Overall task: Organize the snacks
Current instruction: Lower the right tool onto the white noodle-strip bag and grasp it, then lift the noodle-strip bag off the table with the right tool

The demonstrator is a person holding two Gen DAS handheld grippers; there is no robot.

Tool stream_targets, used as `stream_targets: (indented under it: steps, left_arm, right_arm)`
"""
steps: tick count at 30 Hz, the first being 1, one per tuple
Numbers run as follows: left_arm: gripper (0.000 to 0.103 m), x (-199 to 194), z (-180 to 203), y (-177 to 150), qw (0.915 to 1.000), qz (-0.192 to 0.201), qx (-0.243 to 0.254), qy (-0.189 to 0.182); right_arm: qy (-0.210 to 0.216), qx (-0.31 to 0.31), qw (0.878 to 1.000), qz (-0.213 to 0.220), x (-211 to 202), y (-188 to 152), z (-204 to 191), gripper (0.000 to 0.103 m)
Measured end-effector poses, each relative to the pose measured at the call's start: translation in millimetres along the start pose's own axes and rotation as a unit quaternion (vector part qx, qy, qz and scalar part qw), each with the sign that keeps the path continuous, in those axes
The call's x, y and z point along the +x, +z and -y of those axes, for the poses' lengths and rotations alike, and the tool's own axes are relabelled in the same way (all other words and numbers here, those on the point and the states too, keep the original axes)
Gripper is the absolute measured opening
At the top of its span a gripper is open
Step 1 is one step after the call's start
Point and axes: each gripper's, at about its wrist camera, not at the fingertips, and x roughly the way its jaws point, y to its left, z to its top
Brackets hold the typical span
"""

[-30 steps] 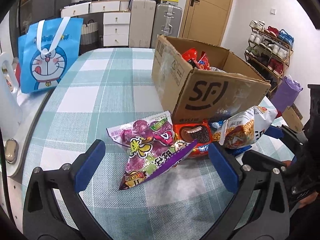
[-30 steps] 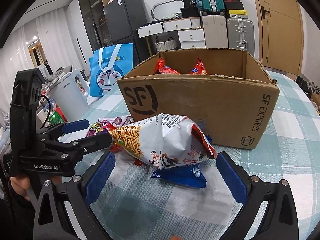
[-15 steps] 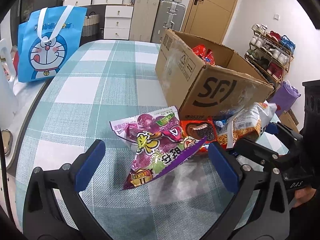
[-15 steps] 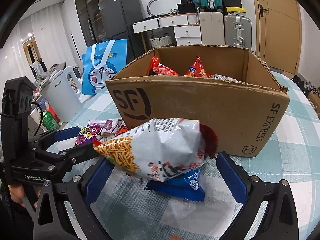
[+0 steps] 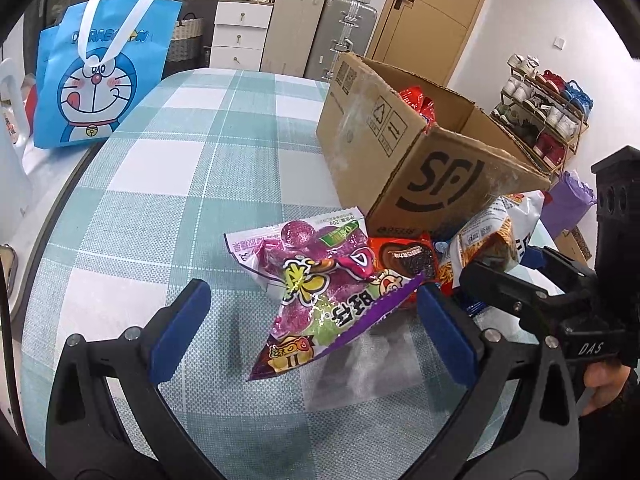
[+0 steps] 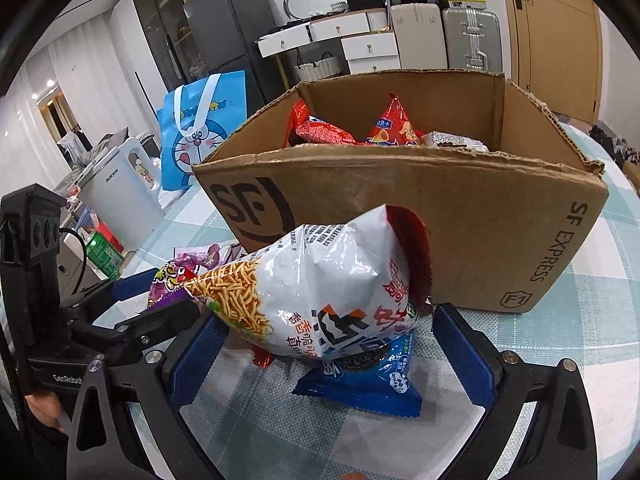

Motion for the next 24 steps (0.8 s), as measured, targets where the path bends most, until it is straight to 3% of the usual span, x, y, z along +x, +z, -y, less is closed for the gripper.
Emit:
stream_targets:
  steps: [3,10,17,24]
  left_arm:
    - [0.102,1.3,0.3,-0.1,1.0000,-0.002,0.001,0.001]
    - [0.102,2.3,-0.5,-0.5,1.0000,-0.003,-0.002,0.002]
    - [0.102,1.9,2.7,-1.8,1.0000,-0.002,0.005,0.005]
    - [0.102,2.0,4.2,-2.2,0.9999,-0.003,0.008,0.006]
  right_arm:
    - [0.004,-0.001,1.000,0.012,-3.8,-1.3,1.2,0.100]
    - [0.023,-0.014,0.999,0.030,-16.6,-10.7,-3.2,0.066]
    - [0.032,-0.020,0.998,0.041,-24.9,-16.9,-3.1,0.050]
    - [0.040,-0.018,0.998,0.042,-37.6,-27.4,1.2,0.049]
